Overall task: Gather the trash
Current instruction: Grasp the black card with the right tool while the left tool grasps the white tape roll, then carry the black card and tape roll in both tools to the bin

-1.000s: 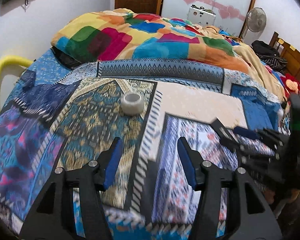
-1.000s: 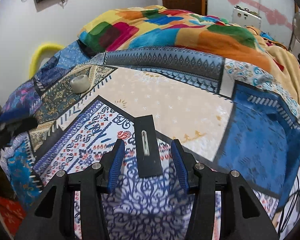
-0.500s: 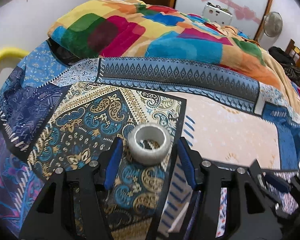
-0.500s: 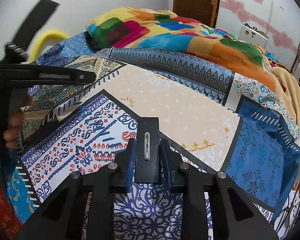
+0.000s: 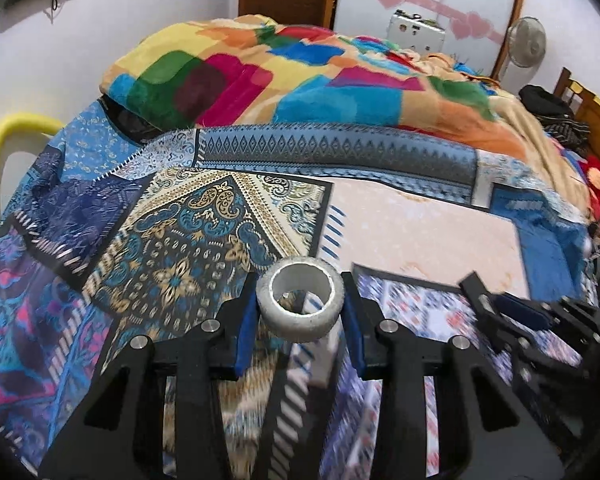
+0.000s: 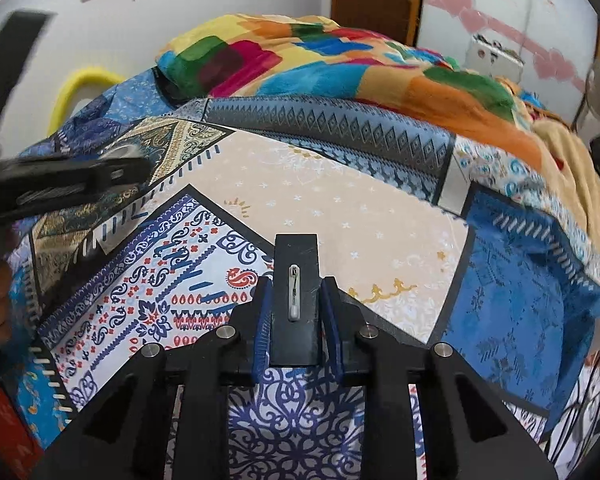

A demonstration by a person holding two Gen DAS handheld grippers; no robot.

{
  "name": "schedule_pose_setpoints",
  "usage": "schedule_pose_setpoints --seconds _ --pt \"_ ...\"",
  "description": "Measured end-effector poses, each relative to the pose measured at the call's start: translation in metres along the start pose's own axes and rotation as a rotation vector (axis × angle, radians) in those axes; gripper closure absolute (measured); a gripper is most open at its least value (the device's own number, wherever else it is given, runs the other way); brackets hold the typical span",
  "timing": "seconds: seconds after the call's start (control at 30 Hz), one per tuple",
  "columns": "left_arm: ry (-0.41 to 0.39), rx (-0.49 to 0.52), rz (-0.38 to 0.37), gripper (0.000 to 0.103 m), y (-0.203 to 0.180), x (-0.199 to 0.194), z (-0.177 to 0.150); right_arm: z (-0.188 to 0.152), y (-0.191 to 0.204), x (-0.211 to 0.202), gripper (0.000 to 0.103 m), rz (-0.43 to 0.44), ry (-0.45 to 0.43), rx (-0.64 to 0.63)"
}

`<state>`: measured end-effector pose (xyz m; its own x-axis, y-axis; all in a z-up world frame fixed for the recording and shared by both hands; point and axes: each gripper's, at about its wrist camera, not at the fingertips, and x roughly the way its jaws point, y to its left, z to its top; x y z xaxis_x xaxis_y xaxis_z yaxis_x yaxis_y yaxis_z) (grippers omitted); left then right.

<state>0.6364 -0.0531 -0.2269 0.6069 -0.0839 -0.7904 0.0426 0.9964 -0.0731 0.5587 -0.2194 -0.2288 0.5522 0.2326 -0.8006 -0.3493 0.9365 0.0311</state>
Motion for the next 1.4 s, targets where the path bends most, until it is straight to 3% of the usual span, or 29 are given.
schedule_pose_setpoints --seconds 0.27,0.8,1.0,1.23,1.4 --pt "-0.028 0.011 -0.013 0.065 -0.011 -0.068 -0.01 -0.002 0.001 -0.053 0.081 0.024 -0.004 0.087" --pt "-0.233 0.027 -0.018 0.065 -0.018 -0.287 -0.05 0.003 0.061 -0.243 0.081 0.019 -0.252 0.024" --pt "-0.322 0.016 0.008 0.065 -0.006 -0.365 -0.083 -0.006 0.094 -0.297 0.081 0.045 -0.326 -0.019" --pt "-0.361 -0.026 0.04 0.065 0.018 -0.423 -0.126 -0.029 0.133 -0.338 0.081 0.131 -0.377 -0.048" --pt "-0.362 -0.022 0.133 0.065 0.036 -0.452 -0.164 -0.046 0.163 -0.352 0.081 0.179 -0.394 -0.088"
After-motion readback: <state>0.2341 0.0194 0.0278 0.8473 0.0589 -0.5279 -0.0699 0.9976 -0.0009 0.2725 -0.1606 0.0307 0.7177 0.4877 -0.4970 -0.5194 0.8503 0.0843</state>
